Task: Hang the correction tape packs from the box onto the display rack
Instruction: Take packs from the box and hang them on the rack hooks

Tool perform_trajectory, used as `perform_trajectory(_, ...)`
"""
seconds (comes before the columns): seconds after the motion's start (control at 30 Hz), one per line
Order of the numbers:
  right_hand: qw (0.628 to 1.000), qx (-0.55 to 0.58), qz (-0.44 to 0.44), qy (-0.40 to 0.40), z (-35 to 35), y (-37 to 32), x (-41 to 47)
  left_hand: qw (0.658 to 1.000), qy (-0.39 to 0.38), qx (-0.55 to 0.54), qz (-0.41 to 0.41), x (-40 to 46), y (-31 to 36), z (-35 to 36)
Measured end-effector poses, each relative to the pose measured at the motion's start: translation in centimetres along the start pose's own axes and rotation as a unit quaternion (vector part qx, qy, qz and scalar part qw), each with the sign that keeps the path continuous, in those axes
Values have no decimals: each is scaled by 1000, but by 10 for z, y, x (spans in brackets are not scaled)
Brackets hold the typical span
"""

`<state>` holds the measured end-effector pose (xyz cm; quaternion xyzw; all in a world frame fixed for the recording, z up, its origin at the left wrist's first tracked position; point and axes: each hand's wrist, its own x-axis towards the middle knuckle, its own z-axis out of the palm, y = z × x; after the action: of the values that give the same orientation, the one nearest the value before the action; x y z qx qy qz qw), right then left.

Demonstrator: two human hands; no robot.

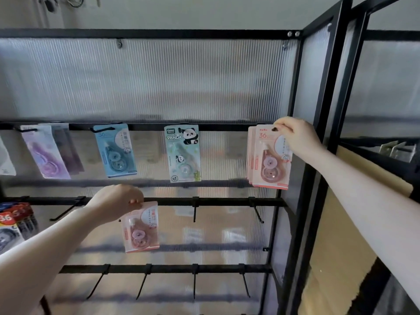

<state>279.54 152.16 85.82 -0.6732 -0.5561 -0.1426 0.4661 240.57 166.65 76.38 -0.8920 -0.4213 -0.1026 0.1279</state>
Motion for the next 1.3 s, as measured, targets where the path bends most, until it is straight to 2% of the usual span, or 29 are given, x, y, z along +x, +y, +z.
perform_trajectory(0.13, 1000, -17, -3, -11, 5, 0, 0, 1000, -7, -5, 3, 6, 3, 5)
perform_trajectory(0.4, 994, -105, -6, 27, 22, 4, 8, 1000, -8, -7, 6, 11, 0, 9)
perform_trajectory(0.7, 976, -202, -63, 54, 20, -11, -5, 1000, -5, -13, 13, 4, -10, 15)
perform_trajectory(1.0, 949, -280, -147, -7, 27, -38, -31, 1000, 19, -10, 6, -15, -13, 5)
perform_trajectory(1.13, 950, -276, -141, -25, 49, -46, -50, 1000, 18, 2, -1, -30, -17, 2)
perform_trajectory(1.3, 948, -258, -150, -112, 84, -65, -79, 1000, 8, 2, -24, -51, -30, 1)
